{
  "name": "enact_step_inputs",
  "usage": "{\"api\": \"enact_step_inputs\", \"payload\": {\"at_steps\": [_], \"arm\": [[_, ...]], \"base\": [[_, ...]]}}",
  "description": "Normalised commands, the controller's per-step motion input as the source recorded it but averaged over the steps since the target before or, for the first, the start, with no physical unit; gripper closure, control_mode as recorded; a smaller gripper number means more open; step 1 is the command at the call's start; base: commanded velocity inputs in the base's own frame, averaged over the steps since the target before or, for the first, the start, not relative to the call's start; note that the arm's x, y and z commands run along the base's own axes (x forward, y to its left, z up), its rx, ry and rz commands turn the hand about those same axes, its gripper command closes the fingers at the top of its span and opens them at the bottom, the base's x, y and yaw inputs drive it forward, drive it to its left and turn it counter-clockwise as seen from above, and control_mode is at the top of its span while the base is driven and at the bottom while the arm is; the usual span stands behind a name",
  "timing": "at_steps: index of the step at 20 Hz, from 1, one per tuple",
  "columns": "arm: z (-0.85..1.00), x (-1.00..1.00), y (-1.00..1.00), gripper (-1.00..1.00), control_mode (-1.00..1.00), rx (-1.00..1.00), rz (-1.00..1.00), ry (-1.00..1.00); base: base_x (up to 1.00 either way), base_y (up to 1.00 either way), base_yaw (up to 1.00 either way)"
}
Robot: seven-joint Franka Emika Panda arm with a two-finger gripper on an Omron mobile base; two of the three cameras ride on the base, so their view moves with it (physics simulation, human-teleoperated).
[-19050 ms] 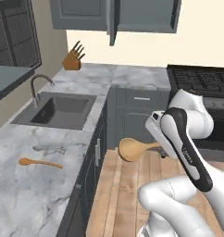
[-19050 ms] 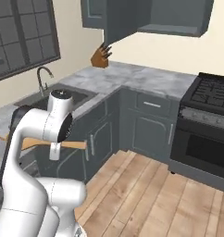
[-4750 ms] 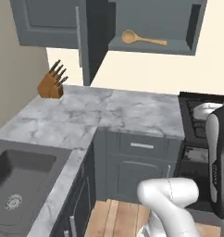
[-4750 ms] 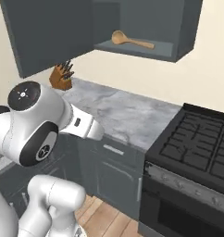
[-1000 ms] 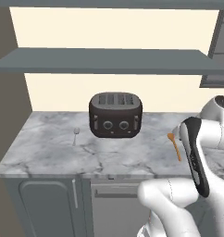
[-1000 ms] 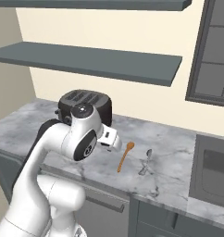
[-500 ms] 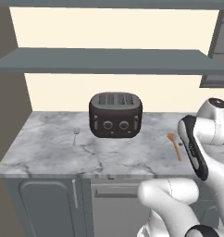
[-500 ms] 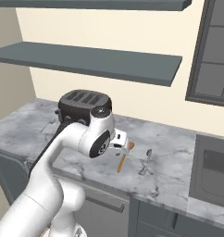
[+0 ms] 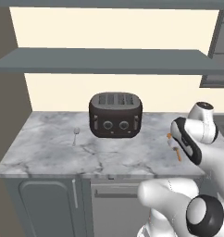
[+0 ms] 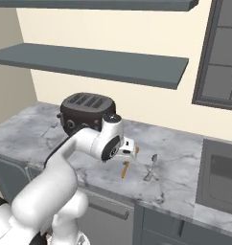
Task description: Organize the utensils by type. Pick up the wooden spoons from the counter and place them in the open cabinet. Then pick up the metallic utensils from the counter and place them in the open drawer.
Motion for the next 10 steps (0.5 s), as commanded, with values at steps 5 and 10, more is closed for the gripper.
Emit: {"api": "enact_step_inputs", "payload": {"at_steps": [5, 10], "arm": [[-0.38, 0.27, -0.03, -1.0, -1.0, -0.01, 0.0, 0.08], [-0.27, 0.35, -0.1, -1.0, -1.0, 0.0, 0.0, 0.0]], "base": [[0.0, 0.0, 0.0], [0.0, 0.0, 0.0]]}}
